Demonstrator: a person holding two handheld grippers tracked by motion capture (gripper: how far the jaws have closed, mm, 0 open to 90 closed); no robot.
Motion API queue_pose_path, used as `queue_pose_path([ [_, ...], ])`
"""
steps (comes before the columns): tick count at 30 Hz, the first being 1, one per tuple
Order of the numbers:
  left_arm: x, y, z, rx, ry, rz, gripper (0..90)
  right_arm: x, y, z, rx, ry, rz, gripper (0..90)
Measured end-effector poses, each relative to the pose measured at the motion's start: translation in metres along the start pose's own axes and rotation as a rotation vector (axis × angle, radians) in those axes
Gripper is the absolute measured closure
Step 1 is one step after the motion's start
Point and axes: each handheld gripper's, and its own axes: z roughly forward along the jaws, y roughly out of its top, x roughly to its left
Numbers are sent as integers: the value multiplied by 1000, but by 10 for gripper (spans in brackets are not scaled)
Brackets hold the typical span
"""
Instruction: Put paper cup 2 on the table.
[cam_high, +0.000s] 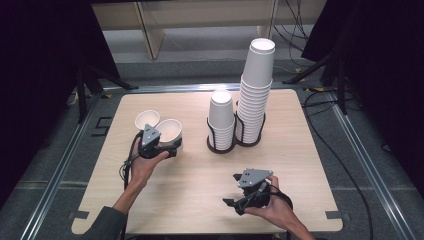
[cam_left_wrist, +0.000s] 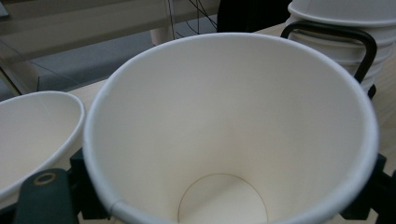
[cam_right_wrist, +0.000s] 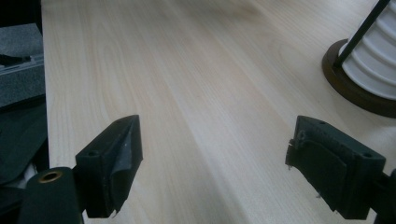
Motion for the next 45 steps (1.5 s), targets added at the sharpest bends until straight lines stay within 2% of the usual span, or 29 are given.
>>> queue_pose_path([
  [5, 2, 2, 13, 0, 27, -19, 151, 0, -1, 1, -2, 9, 0, 176],
  [10, 5, -3, 25, 18, 49, -35, 149, 0, -1, 1, -1, 12, -4, 180],
  [12, 6, -6, 30, 19, 58, -53, 147, 0, -1, 2, -2, 13, -3, 180],
  [15, 6, -9, 36, 29, 83, -45, 146, 1, -1, 2, 1, 17, -6, 180],
  [17, 7, -11, 41, 31, 81, -62, 144, 1, -1, 2, -6, 16, -18, 180],
  [18, 6, -13, 42, 41, 95, -59, 144, 1, 0, 3, -3, 22, -21, 180],
  [20, 6, -15, 46, 46, 105, -55, 142, 2, -1, 3, 0, 34, -11, 180],
  [22, 7, -19, 51, 36, 119, -63, 141, 3, 0, 4, 0, 38, -17, 181],
  [27, 5, -20, 52, 35, 147, -49, 133, 3, 0, 3, -4, 36, -36, 182],
  [33, 5, -23, 53, 37, 141, -42, 124, 3, 0, 4, -5, 42, -49, 184],
  [35, 5, -25, 52, 56, 141, -30, 122, 3, 0, 4, -3, 41, -51, 184],
  [36, 5, -27, 52, 53, 134, -32, 125, 4, 0, 4, 5, 48, -32, 184],
  [41, 8, -32, 46, 61, 128, -39, 134, 5, 0, 4, 8, 54, -38, 183],
  [42, 9, -33, 45, 63, 121, -29, 133, 5, 0, 4, 8, 55, -37, 183],
  [45, 11, -35, 44, 64, 119, -42, 138, 5, 0, 5, 6, 57, -45, 183],
])
